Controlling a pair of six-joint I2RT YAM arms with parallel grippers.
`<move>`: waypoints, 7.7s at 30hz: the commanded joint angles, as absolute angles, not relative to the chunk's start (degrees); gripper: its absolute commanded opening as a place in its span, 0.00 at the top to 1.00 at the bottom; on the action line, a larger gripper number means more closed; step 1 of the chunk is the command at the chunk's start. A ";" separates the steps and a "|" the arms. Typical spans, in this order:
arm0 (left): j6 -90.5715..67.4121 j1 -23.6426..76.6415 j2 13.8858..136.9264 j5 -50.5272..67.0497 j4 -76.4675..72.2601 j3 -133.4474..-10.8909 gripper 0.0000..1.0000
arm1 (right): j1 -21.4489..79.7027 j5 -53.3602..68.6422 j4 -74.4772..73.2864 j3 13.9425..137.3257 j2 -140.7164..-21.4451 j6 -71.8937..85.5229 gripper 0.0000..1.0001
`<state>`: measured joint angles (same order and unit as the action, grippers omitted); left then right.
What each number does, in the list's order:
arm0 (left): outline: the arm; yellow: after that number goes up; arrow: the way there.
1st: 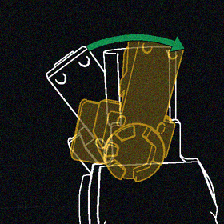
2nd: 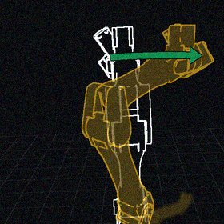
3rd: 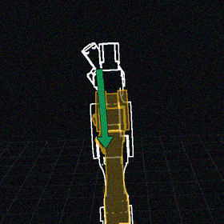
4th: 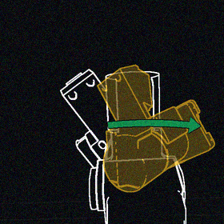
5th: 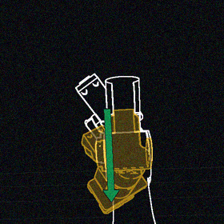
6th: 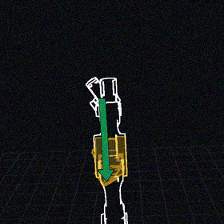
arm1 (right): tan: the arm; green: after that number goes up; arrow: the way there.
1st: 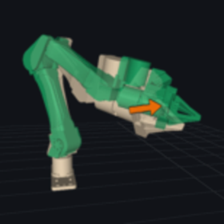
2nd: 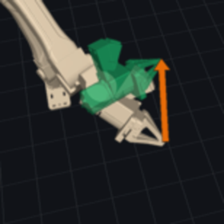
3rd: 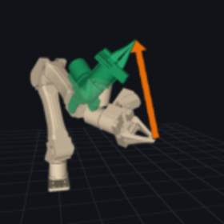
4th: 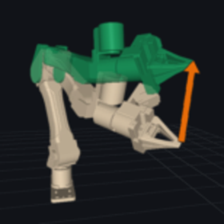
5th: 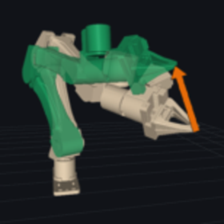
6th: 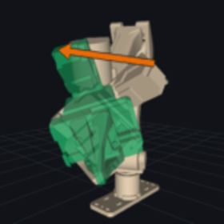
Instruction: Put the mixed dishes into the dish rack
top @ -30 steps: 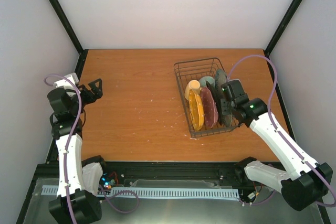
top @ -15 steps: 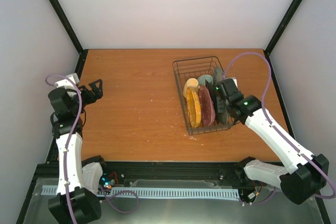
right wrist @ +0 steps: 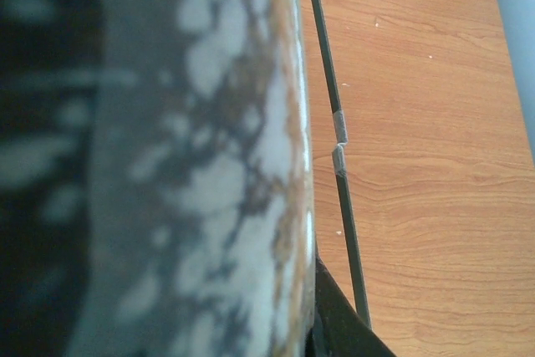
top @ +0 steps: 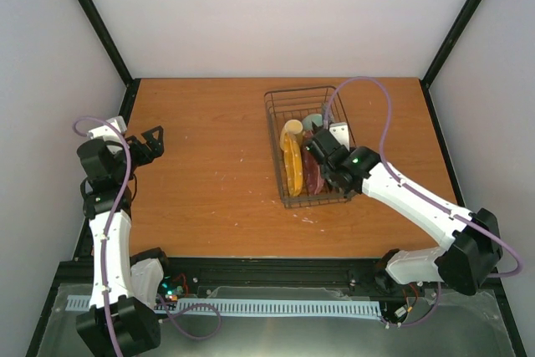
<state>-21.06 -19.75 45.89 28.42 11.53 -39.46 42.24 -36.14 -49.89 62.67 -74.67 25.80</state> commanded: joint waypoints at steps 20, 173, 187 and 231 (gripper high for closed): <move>-19.53 -19.51 44.78 27.69 11.23 -41.40 0.00 | 43.53 -28.18 -50.37 63.34 -72.65 32.70 0.55; -19.94 -19.51 41.63 26.68 13.11 -41.79 0.00 | 38.05 -2.49 -28.27 63.06 -67.54 19.27 0.59; -19.80 -19.43 41.65 26.76 13.46 -42.31 0.00 | 37.56 -10.36 -39.28 62.37 -67.55 17.67 0.79; -19.20 -19.49 40.85 25.62 14.10 -42.25 0.00 | 28.80 -18.40 -47.14 60.14 -73.03 17.83 0.90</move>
<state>-20.40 -19.75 41.39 26.74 13.61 -39.90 32.47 -6.92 -40.80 61.25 -70.41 17.96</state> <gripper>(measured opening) 0.997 0.093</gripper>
